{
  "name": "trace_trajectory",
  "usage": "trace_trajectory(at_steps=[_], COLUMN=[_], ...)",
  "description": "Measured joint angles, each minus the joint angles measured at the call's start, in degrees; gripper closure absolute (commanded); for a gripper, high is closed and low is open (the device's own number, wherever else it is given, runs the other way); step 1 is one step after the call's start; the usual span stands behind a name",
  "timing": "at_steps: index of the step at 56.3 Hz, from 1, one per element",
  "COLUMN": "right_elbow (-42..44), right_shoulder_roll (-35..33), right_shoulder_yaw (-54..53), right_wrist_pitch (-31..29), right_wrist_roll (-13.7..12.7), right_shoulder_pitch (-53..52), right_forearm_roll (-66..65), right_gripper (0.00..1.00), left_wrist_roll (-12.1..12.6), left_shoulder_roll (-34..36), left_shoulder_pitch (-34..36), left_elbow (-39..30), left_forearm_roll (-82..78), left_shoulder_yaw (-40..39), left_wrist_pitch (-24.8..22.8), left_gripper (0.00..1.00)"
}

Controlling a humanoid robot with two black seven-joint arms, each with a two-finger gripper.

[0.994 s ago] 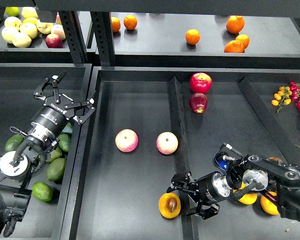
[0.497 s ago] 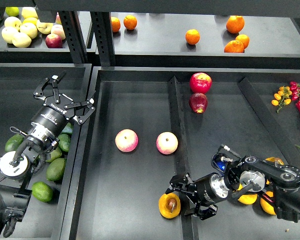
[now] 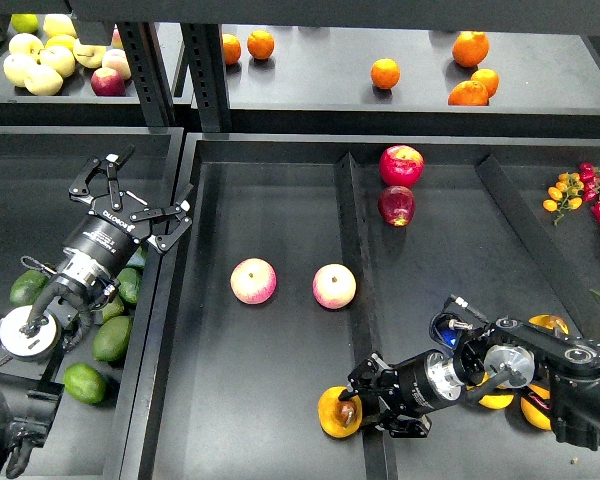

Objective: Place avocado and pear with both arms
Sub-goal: 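Lower the right gripper and grasp the halved orange fruit, then carry the halved fruit to the pile of halved orange fruits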

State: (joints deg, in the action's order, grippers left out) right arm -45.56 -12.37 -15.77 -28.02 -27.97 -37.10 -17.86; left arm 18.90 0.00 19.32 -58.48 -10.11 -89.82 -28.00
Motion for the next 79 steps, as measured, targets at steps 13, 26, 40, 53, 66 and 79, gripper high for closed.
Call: trace_trajectory(at_steps=[13, 26, 40, 53, 66, 79], right_elbow=[0.06, 0.05, 0.37, 1.28, 1.7, 3.48], right_shoulder_roll=[0.08, 0.18, 0.08, 0.11, 0.3, -4.79], right_shoulder_yaw=[0.03, -0.66, -2.34, -5.02, -8.27, -7.68], right_wrist_pitch=[0.0, 0.0, 0.03, 0.07, 0.02, 0.01], right_wrist_roll=[0.0, -0.03, -0.11, -0.05, -0.02, -0.02], right_shoulder_pitch=[0.64, 1.45, 1.5, 0.68, -1.83, -6.5], right_forearm_roll=[0.26, 0.29, 1.12, 4.38, 6.65, 12.89], right_gripper=[0.87, 0.96, 0.98, 0.98, 0.98, 0.97], left_wrist_roll=[0.0, 0.0, 0.0, 0.0, 0.05, 0.08], left_shoulder_roll=[0.0, 0.0, 0.0, 0.0, 0.0, 0.0], left_shoulder_pitch=[-0.07, -0.07, -0.58, -0.94, -1.04, -1.04], left_elbow=[-0.05, -0.05, -0.06, -0.11, -0.14, -0.06], left_forearm_roll=[0.0, 0.0, 0.0, 0.0, 0.0, 0.0], left_shoulder_yaw=[0.0, 0.08, 0.08, 0.08, 0.16, 0.5], left_wrist_pitch=[0.0, 0.0, 0.0, 0.0, 0.0, 0.0], left_gripper=[0.01, 0.01, 0.01, 0.01, 0.01, 0.01])
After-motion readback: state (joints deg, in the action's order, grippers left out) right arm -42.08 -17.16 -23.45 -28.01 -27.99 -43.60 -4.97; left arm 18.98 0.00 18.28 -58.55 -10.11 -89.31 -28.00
